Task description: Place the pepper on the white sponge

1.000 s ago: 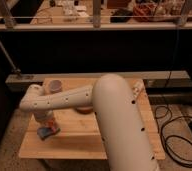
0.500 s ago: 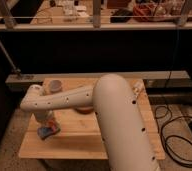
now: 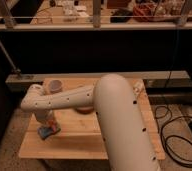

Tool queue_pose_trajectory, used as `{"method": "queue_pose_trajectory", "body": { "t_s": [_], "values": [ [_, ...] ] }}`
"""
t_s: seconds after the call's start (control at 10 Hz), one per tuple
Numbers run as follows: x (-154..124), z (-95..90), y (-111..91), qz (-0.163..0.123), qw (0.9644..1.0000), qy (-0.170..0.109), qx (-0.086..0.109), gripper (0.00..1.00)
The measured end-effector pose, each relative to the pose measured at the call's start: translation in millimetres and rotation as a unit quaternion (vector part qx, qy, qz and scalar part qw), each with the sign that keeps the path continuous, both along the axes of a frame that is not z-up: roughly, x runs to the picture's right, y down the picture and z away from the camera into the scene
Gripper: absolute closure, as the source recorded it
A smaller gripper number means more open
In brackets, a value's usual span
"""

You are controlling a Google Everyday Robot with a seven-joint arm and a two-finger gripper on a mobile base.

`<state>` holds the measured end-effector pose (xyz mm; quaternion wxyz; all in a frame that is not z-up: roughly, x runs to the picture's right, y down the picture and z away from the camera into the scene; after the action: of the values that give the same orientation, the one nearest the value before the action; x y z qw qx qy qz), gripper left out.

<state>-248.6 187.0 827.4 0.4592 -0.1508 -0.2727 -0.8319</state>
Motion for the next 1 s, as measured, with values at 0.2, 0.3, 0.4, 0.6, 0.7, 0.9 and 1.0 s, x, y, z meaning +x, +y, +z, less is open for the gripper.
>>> {"method": "queue_pose_trajectory", "body": {
  "t_s": [0.2,0.3,0.4,0.6,0.7,0.9,1.0],
  "values": [
    [-0.1,0.3,-0.2,-0.001,1.0000,-0.002,0.001,0.90],
    [-0.2,0.7,-0.3,-0.002,1.0000,-0.004,0.001,0.90],
    [-0.4,1.1,-0.3,-0.003,1.0000,-0.005,0.001,0.90],
    [-0.6,1.6,0.1,-0.005,1.0000,-0.007,0.002,0.90],
    [-0.6,1.8,0.2,-0.005,1.0000,-0.008,0.002,0.90],
    [-0.4,2.1,-0.3,-0.007,0.9999,-0.010,0.002,0.90],
    [0.0,2.0,-1.0,-0.007,0.9999,-0.011,0.002,0.90]
  ]
}}
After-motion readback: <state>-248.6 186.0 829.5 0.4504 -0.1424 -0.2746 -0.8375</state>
